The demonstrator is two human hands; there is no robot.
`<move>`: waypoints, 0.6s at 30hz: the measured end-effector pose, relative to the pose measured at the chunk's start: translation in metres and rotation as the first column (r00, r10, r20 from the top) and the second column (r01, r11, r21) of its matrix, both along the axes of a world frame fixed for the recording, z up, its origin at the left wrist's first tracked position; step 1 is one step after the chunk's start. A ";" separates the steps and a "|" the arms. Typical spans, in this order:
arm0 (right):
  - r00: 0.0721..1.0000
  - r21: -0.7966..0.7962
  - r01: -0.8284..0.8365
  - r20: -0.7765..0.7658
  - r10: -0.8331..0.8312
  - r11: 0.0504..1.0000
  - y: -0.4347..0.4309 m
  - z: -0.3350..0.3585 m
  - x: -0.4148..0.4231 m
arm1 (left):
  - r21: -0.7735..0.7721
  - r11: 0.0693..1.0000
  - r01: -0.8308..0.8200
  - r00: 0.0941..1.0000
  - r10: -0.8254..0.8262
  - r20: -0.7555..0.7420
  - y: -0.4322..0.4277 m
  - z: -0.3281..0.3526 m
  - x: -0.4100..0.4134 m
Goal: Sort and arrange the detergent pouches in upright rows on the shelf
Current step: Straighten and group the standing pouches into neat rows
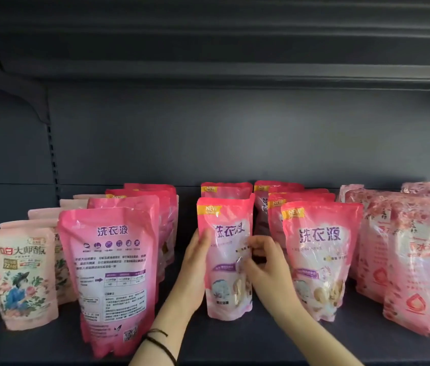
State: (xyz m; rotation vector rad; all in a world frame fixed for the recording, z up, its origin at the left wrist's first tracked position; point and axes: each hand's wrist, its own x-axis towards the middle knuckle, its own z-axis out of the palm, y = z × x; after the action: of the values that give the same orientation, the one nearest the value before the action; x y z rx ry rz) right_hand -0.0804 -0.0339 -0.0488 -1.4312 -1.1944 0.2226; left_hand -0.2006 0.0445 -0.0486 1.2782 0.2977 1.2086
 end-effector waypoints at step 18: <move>0.973 0.159 -0.080 -0.200 0.112 0.984 0.062 -0.028 -0.001 | 0.000 0.931 -0.364 0.896 0.350 -0.272 0.012 -0.017 0.025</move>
State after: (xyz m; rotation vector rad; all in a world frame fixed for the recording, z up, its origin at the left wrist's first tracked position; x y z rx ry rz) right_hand -0.0814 0.0284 -0.0766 -1.1895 -1.0853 0.3350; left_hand -0.1757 0.0566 -0.0657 1.3819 0.7865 1.3233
